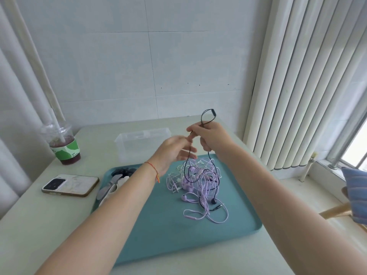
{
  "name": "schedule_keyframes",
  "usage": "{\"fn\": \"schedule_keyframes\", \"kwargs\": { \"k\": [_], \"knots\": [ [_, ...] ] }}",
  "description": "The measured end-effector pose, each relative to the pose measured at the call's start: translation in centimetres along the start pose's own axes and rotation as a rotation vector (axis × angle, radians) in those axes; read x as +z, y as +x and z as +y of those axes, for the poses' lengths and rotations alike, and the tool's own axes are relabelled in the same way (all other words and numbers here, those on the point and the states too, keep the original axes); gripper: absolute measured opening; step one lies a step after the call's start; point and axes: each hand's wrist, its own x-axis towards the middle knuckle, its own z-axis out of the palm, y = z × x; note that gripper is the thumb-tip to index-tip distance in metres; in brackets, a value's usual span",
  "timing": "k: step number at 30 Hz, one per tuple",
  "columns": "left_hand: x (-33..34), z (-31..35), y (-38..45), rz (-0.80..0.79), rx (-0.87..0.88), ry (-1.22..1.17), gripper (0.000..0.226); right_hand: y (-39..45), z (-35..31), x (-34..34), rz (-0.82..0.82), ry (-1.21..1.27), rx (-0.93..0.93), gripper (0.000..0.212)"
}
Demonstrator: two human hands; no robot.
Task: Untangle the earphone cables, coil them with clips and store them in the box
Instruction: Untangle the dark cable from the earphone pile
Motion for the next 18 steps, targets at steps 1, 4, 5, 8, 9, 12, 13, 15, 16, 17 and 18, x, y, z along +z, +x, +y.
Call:
{"fn": "schedule_keyframes", "kwargs": {
  "k": [1,4,5,8,9,12,13,15,16,17,18],
  "knots": [
    [-0.1,-0.4,-0.1,-0.020,-0.003,0.052,0.014,0.1,0.1,-0.1,0.007,0.044,-0.001,0.016],
    [-0.6,-1.6,-0.2,-0.047,-0.003,0.145,0.011,0.2,0.4,-0.2,0.028,0.189,-0.025,0.018],
    [-0.9,-1.9,-0.3,-0.051,-0.013,0.164,0.011,0.2,0.4,-0.2,0.044,0.224,-0.042,0.017],
    [-1.8,-2.6,-0.5,-0.071,-0.069,0.286,0.014,0.2,0.3,-0.7,0.132,0.272,-0.087,0.018],
    [-2.2,-2.8,-0.6,-0.079,-0.092,0.342,0.016,0.2,0.2,-0.9,0.165,0.279,-0.096,0.019],
    [-3.1,-3.4,-0.9,-0.088,-0.114,0.374,0.011,0.1,-0.1,-1.4,0.241,0.261,-0.101,0.022],
    [-3.3,-3.4,-0.9,-0.080,-0.102,0.345,0.010,0.2,0.0,-1.5,0.248,0.249,-0.095,0.022],
    [-3.4,-3.0,-0.9,-0.064,-0.094,0.294,0.012,0.1,0.0,-1.3,0.237,0.232,-0.082,0.022],
    [-3.4,-2.7,-0.9,-0.066,-0.106,0.271,0.015,0.2,0.1,-1.2,0.224,0.229,-0.079,0.022],
    [-3.2,-2.4,-0.8,-0.067,-0.125,0.249,0.020,0.1,0.1,-1.0,0.205,0.232,-0.077,0.021],
    [-2.9,-2.0,-0.7,-0.059,-0.143,0.233,0.023,0.1,0.1,-0.8,0.183,0.243,-0.075,0.021]
  ]
}}
